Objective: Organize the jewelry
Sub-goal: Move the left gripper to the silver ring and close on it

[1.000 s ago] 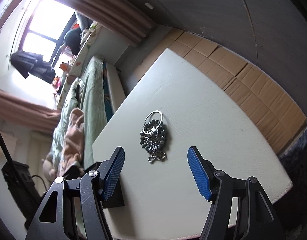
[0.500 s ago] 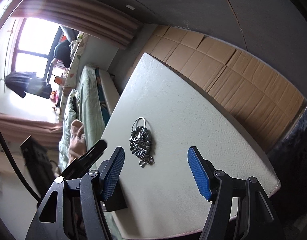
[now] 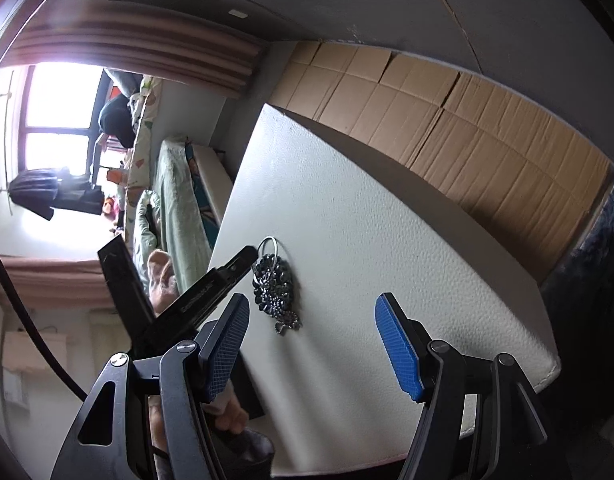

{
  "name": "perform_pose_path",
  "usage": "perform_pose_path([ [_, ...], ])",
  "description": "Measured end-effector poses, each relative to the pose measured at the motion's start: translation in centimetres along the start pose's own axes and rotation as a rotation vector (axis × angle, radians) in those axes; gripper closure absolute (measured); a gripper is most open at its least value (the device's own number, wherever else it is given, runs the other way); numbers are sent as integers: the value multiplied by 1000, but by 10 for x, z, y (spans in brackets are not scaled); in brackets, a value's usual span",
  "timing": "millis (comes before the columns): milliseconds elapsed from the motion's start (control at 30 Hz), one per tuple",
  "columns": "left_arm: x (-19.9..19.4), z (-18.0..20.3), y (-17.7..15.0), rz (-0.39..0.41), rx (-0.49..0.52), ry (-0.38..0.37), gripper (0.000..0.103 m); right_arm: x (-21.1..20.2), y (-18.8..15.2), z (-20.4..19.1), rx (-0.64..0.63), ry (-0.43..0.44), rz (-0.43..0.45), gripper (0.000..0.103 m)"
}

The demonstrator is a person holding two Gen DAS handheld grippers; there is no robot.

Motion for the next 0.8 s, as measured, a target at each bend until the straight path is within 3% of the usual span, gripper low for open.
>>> perform_pose_path([
  [167, 1, 4, -3, 5, 31, 27, 78, 5, 0, 1, 9, -24, 0, 37],
  [300, 0, 6, -9, -11, 55, 55, 95, 7, -1, 2, 19, -44, 2, 37],
  [367, 0, 6, -13, -7, 76, 60, 99, 9, -2, 0, 13, -53, 0, 37],
  [567, -9, -6, -25, -33, 28, -17, 101, 20, -1, -10, -48, -109, -17, 37],
  [800, -51, -10, -32, 50, -11, -85, 101, 37, -5, -26, -120, -147, -49, 37],
])
Point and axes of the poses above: each gripper's, at about its wrist camera, not at the fingertips, and x roughly the way its jaws point, z to its right, y to its top, the point moved 1 cm from there along x, roughly the way its jaws point, and after that the axes turned 8 degrees about -x, right-handed, at the moved point
